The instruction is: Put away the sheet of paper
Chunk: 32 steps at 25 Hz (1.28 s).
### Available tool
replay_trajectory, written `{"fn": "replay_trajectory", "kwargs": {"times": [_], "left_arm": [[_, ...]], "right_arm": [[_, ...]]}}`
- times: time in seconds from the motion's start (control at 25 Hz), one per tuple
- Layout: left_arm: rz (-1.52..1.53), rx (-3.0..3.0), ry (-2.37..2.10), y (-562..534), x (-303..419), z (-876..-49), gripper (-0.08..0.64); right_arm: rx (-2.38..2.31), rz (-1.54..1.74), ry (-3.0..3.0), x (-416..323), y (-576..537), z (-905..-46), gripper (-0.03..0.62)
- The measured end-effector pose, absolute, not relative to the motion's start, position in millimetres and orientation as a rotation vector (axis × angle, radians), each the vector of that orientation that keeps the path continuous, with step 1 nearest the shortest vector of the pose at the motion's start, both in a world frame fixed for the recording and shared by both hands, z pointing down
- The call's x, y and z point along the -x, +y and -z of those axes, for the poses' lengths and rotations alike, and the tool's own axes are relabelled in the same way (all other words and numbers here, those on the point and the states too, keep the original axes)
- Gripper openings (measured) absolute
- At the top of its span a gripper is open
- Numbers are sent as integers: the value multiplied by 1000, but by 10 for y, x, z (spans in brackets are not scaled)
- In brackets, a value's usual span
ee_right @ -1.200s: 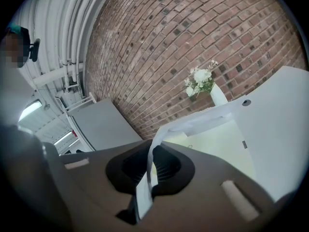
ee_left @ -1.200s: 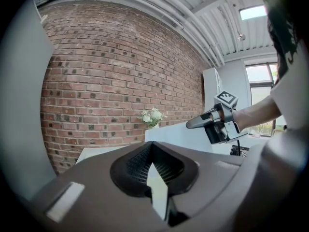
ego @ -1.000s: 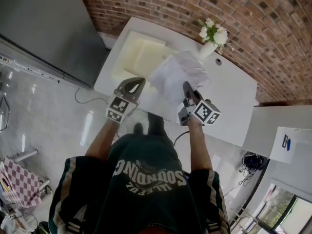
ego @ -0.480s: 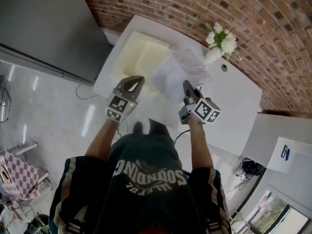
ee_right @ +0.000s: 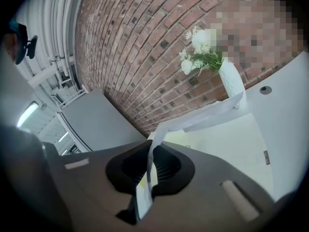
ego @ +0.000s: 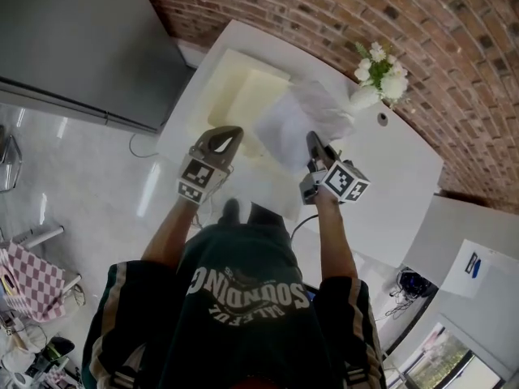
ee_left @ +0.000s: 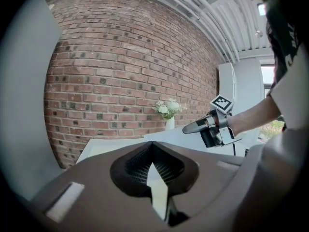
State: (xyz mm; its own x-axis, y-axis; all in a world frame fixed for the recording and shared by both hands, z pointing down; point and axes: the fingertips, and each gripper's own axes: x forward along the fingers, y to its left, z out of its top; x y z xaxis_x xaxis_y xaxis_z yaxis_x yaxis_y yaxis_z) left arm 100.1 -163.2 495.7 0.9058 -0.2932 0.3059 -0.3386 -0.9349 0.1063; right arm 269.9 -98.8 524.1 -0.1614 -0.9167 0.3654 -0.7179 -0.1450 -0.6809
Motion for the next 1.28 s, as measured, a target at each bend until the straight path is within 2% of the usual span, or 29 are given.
{"fn": "replay_trajectory", "kwargs": {"times": [1.28], "left_arm": [[-505,-2782,-651,-1682,-688,-5331,11]], "right_arm": [[1785,1491,1922,-2462,-1267,-6256,2]]}}
